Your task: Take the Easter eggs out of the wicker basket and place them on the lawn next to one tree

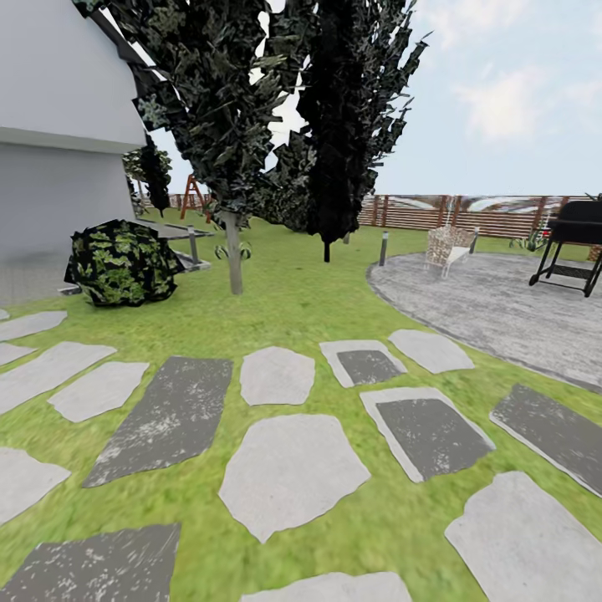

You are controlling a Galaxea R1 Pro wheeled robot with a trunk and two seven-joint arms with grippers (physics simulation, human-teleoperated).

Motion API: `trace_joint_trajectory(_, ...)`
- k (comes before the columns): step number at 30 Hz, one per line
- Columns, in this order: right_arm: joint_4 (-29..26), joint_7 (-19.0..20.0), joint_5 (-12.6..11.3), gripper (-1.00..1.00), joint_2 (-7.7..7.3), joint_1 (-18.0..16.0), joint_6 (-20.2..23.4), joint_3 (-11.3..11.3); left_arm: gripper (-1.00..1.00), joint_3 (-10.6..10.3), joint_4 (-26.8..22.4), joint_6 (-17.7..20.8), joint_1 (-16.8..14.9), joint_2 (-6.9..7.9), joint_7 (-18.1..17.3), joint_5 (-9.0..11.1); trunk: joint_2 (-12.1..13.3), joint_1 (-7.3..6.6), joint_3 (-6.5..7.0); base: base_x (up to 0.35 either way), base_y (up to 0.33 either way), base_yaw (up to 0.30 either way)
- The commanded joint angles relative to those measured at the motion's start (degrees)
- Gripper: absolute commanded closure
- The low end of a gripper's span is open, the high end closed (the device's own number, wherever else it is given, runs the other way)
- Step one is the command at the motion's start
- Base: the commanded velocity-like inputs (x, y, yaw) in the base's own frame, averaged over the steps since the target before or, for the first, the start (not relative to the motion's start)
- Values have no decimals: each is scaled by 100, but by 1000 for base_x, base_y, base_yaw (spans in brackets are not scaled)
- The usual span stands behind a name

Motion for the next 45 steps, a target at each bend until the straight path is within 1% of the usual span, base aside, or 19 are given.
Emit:
trace_joint_trajectory(1,4,3,0,-100,1,-6,-19,-1,-100,11,-9,7,2,3,-22,15,-2,3,-5,310,-106,-4)
trace_joint_trajectory(18,3,3,0,-100,1,-4,-19,-10,-100,16,-9,7,2,-2,-22,15,-2,3,-5,310,-106,-3)
trace_joint_trajectory(29,3,3,-3,-100,-8,-3,-21,-10,-100,16,-9,7,2,-2,-23,15,-2,3,-5,310,-106,-189)
trace_joint_trajectory(45,3,3,-1,-100,1,-3,-23,-5,-100,16,-9,7,2,-2,-30,15,-2,3,-5,309,-139,-11)
